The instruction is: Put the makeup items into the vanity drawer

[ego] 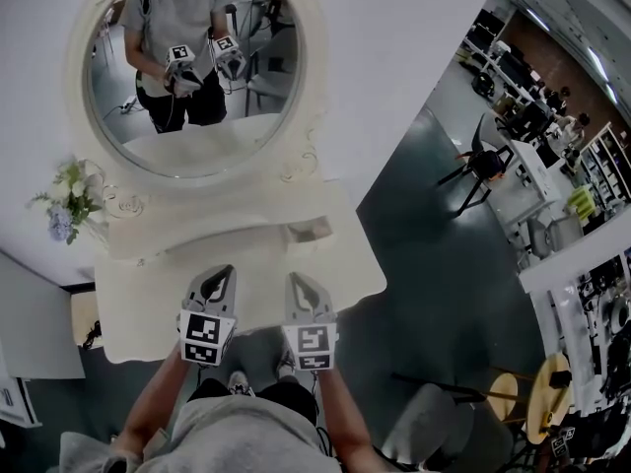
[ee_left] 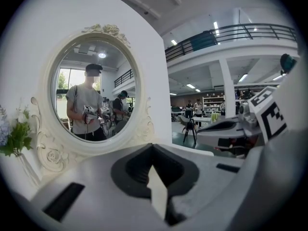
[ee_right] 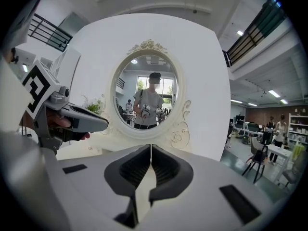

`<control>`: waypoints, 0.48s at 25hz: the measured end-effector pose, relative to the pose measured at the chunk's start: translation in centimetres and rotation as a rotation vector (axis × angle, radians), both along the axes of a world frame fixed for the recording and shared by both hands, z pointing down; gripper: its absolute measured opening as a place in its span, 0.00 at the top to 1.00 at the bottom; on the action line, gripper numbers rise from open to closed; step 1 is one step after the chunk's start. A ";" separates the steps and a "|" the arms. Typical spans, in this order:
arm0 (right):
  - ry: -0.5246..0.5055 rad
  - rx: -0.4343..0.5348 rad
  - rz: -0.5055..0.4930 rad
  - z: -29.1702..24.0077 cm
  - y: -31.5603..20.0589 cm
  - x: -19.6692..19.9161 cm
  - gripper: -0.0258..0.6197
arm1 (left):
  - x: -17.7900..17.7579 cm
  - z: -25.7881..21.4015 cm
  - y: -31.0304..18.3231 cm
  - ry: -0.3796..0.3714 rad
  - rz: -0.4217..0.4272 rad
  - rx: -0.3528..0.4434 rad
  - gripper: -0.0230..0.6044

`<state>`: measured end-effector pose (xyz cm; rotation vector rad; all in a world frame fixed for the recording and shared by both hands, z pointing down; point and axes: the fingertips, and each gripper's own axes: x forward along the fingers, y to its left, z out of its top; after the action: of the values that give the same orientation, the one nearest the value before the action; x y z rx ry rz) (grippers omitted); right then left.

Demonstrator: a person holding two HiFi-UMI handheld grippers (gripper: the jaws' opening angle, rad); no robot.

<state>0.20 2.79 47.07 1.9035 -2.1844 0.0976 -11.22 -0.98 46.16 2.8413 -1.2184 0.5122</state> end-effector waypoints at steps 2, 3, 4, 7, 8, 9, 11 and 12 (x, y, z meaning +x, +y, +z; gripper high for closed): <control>0.010 0.002 -0.004 -0.1 0.1 0.0 0.93 | 0.1 -0.1 0.1 0.001 0.001 0.002 0.96; 0.016 0.003 -0.005 -0.2 0.2 0.0 0.93 | 0.2 -0.1 0.1 0.002 0.001 0.003 0.96; 0.019 0.004 -0.005 -0.3 0.2 0.1 0.93 | 0.3 -0.2 0.2 0.002 0.001 0.003 0.96; 0.017 0.008 -0.003 -0.4 0.4 0.4 0.93 | 0.6 -0.2 0.4 0.001 0.002 0.004 0.96; 0.014 0.011 -0.002 -0.5 0.4 0.5 0.93 | 0.6 -0.2 0.4 0.000 0.001 0.004 0.96; 0.012 0.013 -0.002 -0.5 0.4 0.6 0.93 | 0.7 -0.2 0.5 -0.001 0.001 0.003 0.96; 0.010 0.017 -0.003 -0.6 0.4 0.8 0.93 | 0.8 0.0 0.5 -0.003 -0.001 0.002 0.96; 0.010 0.019 -0.004 -0.7 0.4 0.8 0.93 | 0.8 0.0 0.5 -0.003 -0.001 0.001 0.96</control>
<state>1.04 3.23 46.39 1.9060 -2.1902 0.0664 -10.40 -0.44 46.14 2.8414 -1.2215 0.5167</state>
